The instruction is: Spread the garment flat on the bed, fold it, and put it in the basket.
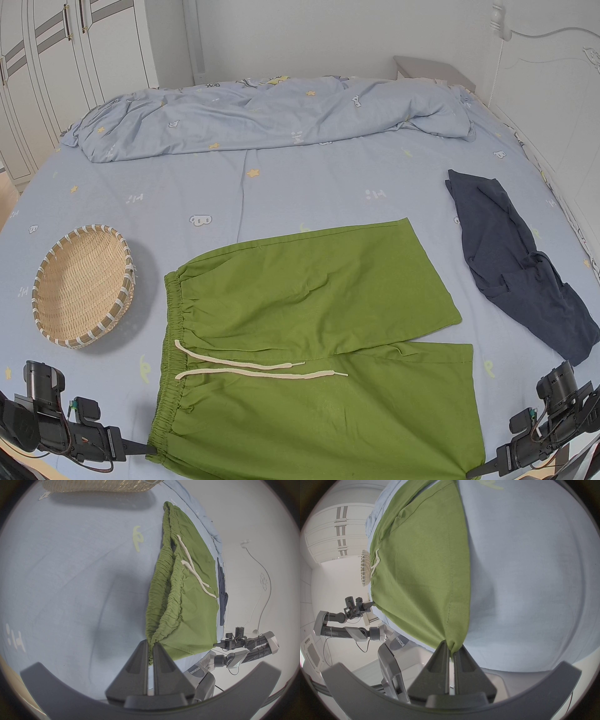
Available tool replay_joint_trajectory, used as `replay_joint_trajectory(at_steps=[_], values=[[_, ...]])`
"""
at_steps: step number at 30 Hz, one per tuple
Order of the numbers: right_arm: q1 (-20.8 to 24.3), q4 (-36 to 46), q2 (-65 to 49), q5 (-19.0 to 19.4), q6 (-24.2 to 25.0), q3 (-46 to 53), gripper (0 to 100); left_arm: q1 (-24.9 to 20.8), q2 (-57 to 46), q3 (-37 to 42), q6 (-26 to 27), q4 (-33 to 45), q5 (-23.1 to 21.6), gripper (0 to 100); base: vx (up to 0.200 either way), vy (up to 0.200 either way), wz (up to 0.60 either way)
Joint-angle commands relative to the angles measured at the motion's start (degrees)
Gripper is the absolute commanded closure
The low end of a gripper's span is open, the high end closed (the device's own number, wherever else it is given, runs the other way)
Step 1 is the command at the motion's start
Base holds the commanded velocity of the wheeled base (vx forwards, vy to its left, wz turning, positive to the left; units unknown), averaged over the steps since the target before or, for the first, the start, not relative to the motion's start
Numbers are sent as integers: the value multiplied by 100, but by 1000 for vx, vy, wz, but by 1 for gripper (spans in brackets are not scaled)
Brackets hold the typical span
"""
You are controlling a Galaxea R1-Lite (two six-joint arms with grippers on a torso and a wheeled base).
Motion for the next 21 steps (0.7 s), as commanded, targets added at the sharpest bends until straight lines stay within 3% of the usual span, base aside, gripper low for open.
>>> replay_joint_trajectory(at_steps=[1,6,10,13,15,21], values=[[85,82,-498,-25,21,-214,100,4,-130,-14,-2,-14,6,100,0,0,0],[94,697,-981,-439,56,-1172,100,-32,-649,-638,-178,250,15,100,0,0,0],[138,1515,-1087,-755,56,-2174,100,-128,-1035,-1552,-485,1305,24,100,0,0,0],[138,2332,-1078,-781,65,-3606,100,-234,-1317,-3196,-556,3370,33,100,0,0,0],[147,2754,-1052,-790,109,-4511,100,-269,-1229,-4039,-556,4047,33,100,0,0,0],[199,3395,-375,-799,258,-6348,100,-313,-693,-5068,-600,4170,24,100,0,0,0]])
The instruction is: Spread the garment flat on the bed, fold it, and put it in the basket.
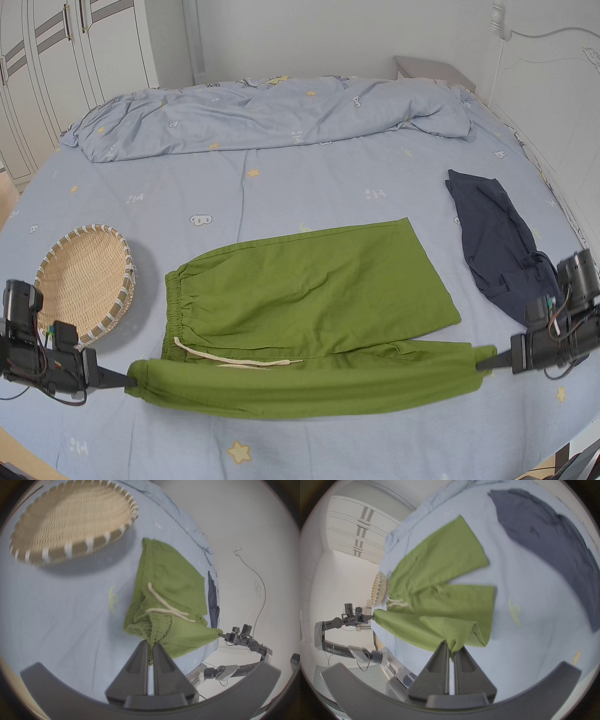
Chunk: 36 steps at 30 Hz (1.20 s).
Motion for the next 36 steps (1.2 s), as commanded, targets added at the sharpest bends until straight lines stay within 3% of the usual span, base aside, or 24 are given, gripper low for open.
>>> replay_joint_trajectory(at_steps=[1,2,3,7,10,13,23,36], values=[[69,1467,915,-137,163,-3439,100,-210,487,-2597,-276,1309,-7,100,0,0,0],[69,1467,915,-137,163,-3439,100,-210,487,-2597,-276,1309,-7,100,0,0,0],[122,1643,1302,-146,260,-4186,100,-280,848,-3081,-496,1309,-15,100,0,0,0],[245,1634,1609,-181,357,-4748,100,-298,1190,-3511,-593,1309,-50,100,0,0,0],[297,1625,2101,-735,401,-5451,100,-306,1621,-4039,-610,1309,-77,100,0,0,0],[297,1661,2374,-787,392,-5856,100,-298,1929,-4425,-707,1300,-77,100,0,0,0],[280,1625,2875,-814,392,-6269,100,-324,2649,-4909,-716,1265,-77,100,0,0,0],[148,1599,3051,-822,383,-6216,100,-447,2843,-5084,-698,1239,-42,100,0,0,0]])
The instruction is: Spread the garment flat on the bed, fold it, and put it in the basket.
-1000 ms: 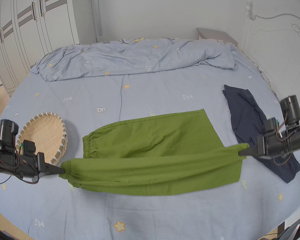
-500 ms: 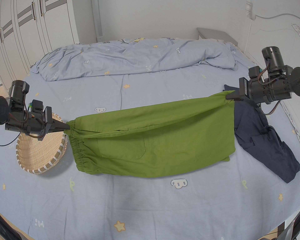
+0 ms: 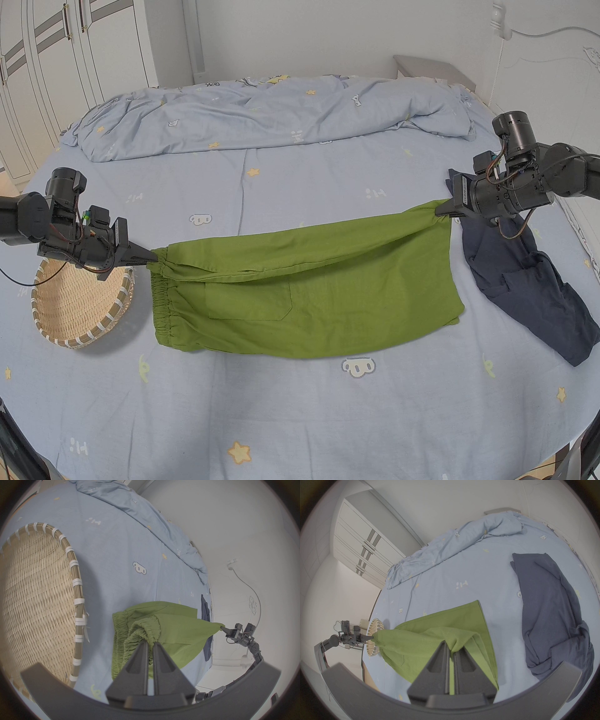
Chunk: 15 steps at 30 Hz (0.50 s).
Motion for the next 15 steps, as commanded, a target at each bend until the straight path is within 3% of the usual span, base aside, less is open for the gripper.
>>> replay_joint_trajectory(at_steps=[1,15], values=[[-38,-8,126,-3,-7,5,100,-47,132,-73,-3,-4,23,100,0,0,0],[-47,-632,522,-47,11,5,100,-3,316,-196,6,-197,41,100,0,0,0]])
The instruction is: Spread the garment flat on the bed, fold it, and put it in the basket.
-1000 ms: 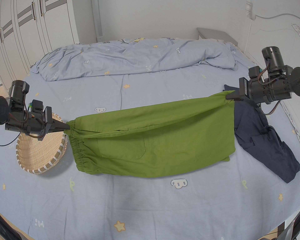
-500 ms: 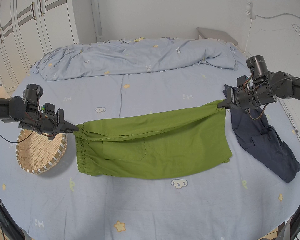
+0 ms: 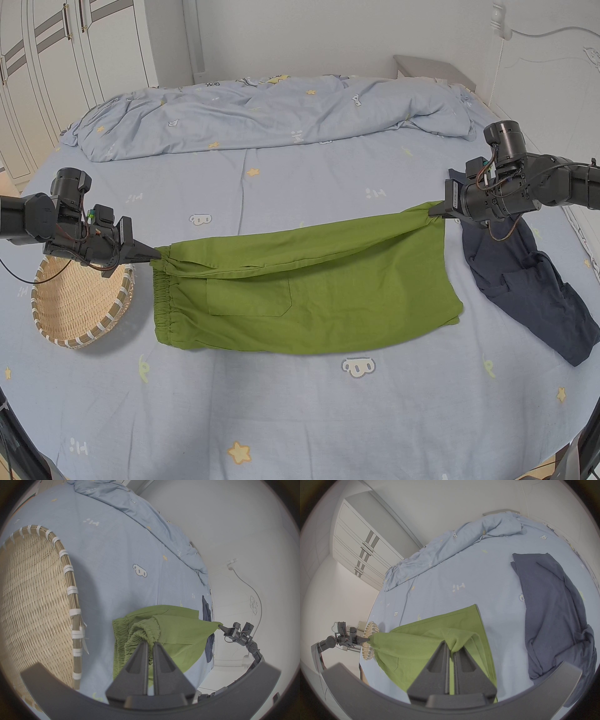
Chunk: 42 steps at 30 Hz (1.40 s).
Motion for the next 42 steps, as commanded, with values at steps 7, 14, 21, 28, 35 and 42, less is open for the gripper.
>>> replay_joint_trajectory(at_steps=[7,14,21,28,35,42], values=[[1,-363,403,-78,-32,-39,100,3,170,-23,1,-113,11,100,0,0,0],[1,-399,552,-78,-14,-39,100,-41,170,-15,10,-113,19,0,0,0,0],[19,-495,631,-69,3,-48,100,-59,197,-59,1,-113,63,0,0,0,0],[72,-557,675,-60,3,-48,0,-191,82,-6,-26,-113,63,0,0,0,0],[54,-592,658,-60,3,-39,0,-498,-427,337,-70,-95,37,0,0,0,0],[10,-566,631,-60,12,5,0,-815,-612,750,-78,-78,63,0,0,0,0]])
